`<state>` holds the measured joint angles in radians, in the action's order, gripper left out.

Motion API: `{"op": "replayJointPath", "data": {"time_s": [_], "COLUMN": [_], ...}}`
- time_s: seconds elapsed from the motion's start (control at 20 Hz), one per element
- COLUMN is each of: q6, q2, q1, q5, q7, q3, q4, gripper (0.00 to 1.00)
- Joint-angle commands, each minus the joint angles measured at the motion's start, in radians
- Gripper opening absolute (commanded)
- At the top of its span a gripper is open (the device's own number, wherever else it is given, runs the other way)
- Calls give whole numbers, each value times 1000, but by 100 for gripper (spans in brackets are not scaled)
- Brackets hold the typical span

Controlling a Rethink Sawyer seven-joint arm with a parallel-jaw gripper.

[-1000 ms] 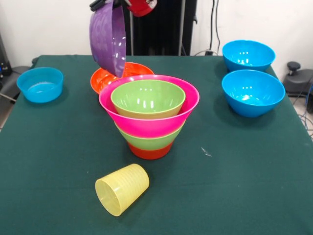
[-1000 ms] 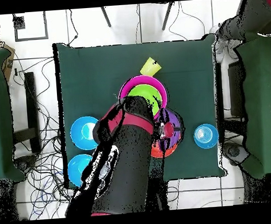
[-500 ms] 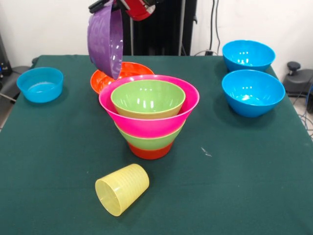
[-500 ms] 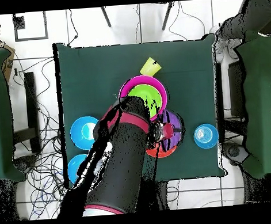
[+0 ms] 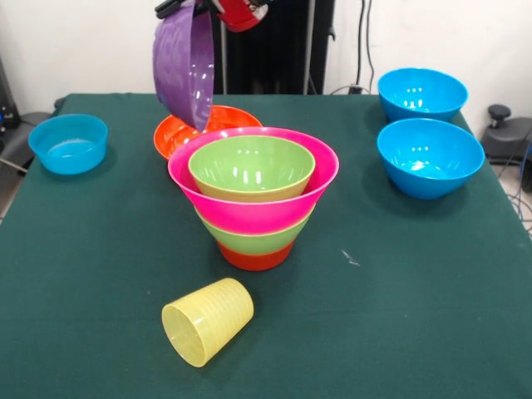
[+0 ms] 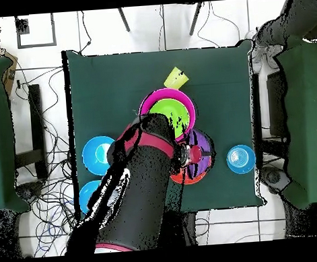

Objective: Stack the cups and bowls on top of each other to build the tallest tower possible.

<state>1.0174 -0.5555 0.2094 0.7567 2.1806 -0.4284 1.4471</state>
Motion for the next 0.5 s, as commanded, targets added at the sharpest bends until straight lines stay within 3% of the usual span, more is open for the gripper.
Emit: {"op": "replayJointPath", "data": {"time_s": [0.05, 0.5], "q6": [64, 66], "q2": [4, 29], "q1": [18, 26], "q5": [-66, -100], "q7": [135, 145], "q3": [41, 34], "q4": [-53, -74], "gripper": [0, 0]}}
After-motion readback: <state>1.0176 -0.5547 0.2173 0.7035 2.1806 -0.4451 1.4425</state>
